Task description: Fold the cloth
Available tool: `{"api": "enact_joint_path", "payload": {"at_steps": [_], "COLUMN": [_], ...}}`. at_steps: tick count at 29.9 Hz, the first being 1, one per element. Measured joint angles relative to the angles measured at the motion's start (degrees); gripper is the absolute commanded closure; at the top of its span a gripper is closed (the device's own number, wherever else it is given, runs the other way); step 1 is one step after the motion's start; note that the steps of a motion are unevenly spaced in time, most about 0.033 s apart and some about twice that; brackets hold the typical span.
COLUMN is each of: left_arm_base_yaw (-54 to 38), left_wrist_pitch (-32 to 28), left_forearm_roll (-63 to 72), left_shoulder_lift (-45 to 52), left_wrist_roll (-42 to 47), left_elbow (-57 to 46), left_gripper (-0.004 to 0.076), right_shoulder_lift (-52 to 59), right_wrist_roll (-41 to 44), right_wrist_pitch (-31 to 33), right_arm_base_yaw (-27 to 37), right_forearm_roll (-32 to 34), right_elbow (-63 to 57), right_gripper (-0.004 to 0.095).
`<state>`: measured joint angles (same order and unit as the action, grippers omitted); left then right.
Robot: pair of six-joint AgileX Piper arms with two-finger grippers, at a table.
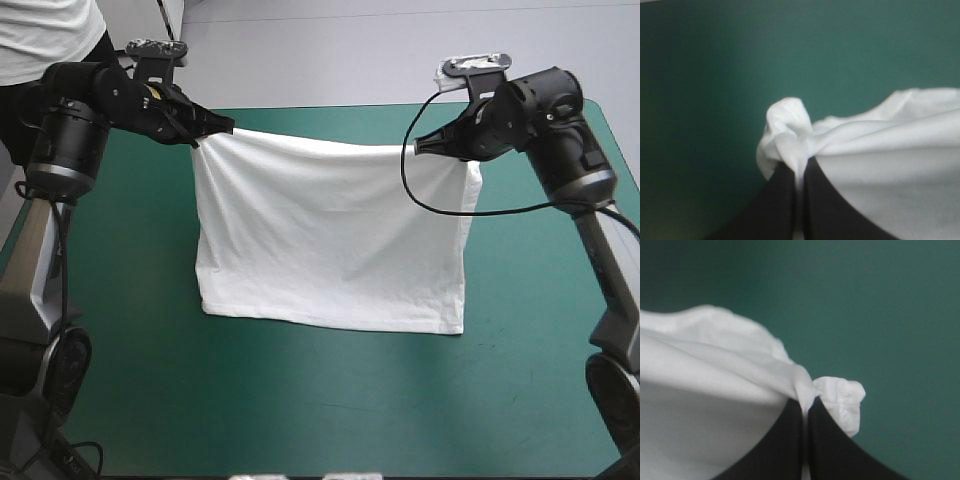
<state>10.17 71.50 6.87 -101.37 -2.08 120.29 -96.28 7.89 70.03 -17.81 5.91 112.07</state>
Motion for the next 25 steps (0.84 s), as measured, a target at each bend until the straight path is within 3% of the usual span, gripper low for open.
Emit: {"api": "enact_joint_path", "payload": {"at_steps": [11, 18, 25], "left_arm_base_yaw": [0.0, 0.0, 0.0], "left_wrist_pitch": [0.0, -0.3, -12.4], "left_forearm_roll": [1.3, 1.3, 1.2], "left_shoulder_lift": [9.8, 9.7, 6.4], "left_wrist_roll": [-0.7, -0.9, -1.0], "left_elbow": [2.9, 3.3, 3.3], "left_gripper": [0.0734, 0.0734, 0.0734], "right_shoulder_lift": [6.8, 6.4, 2.4], "right_wrist_roll": [-0.6, -0.7, 0.6], "right_wrist_pitch": [1.4, 0.2, -10.7], "right_arm_base_yaw": [0.1, 0.1, 0.1], "right_forearm_roll": [1.5, 2.5, 8.0], "right_elbow": [9.2, 9.3, 9.3], "right_gripper": [0.0925, 0.0925, 0.0925]}}
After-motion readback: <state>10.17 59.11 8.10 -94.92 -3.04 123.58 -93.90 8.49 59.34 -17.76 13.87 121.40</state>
